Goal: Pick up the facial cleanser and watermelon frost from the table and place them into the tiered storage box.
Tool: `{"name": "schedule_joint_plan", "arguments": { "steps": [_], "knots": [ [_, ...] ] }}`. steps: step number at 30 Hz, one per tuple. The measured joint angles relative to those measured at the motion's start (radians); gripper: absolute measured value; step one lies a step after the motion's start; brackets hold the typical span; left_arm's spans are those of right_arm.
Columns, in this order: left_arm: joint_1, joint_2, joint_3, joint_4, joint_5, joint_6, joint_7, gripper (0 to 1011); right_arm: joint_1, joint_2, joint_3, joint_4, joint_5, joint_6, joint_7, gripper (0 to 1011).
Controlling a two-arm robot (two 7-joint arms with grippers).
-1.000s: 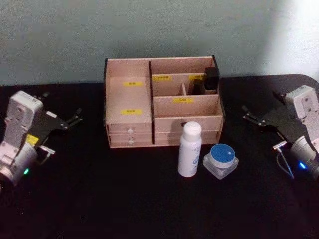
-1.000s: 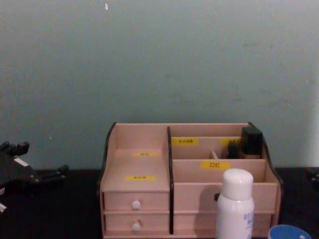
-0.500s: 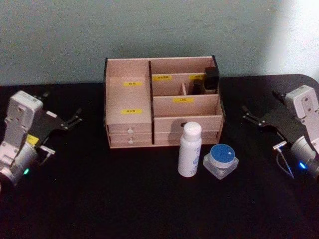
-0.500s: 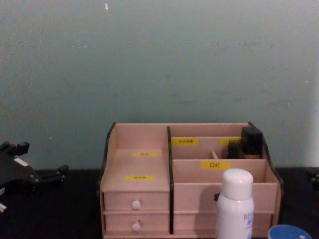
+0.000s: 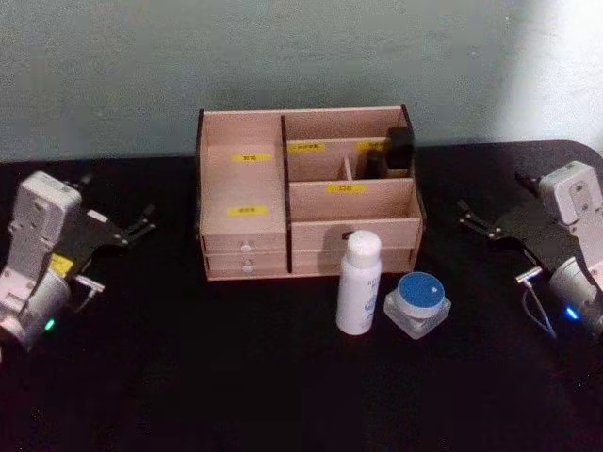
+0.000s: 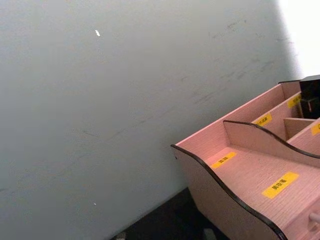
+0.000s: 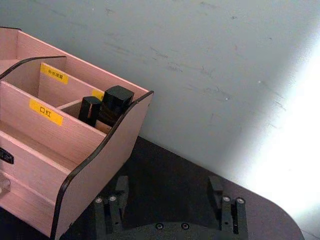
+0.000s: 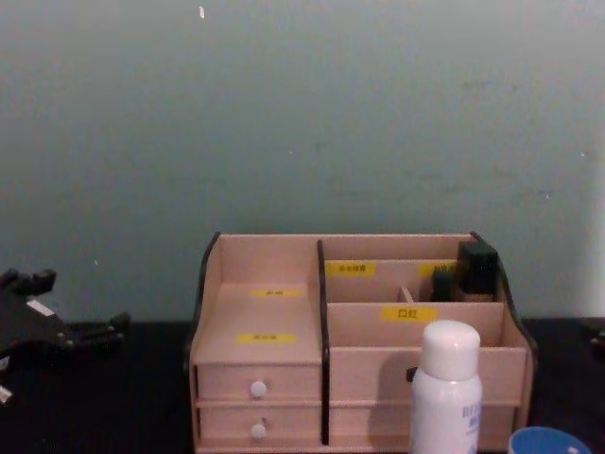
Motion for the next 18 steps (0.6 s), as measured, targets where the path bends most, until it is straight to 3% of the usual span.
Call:
{"name": "schedule_joint_plan", "arguments": {
  "steps": [18],
  "knots": [
    [0.0,0.0,0.0,0.0,0.0,0.0,0.0,1001,0.0,0.0,0.0,0.0,0.0,0.0,0.0,1003]
  ]
}}
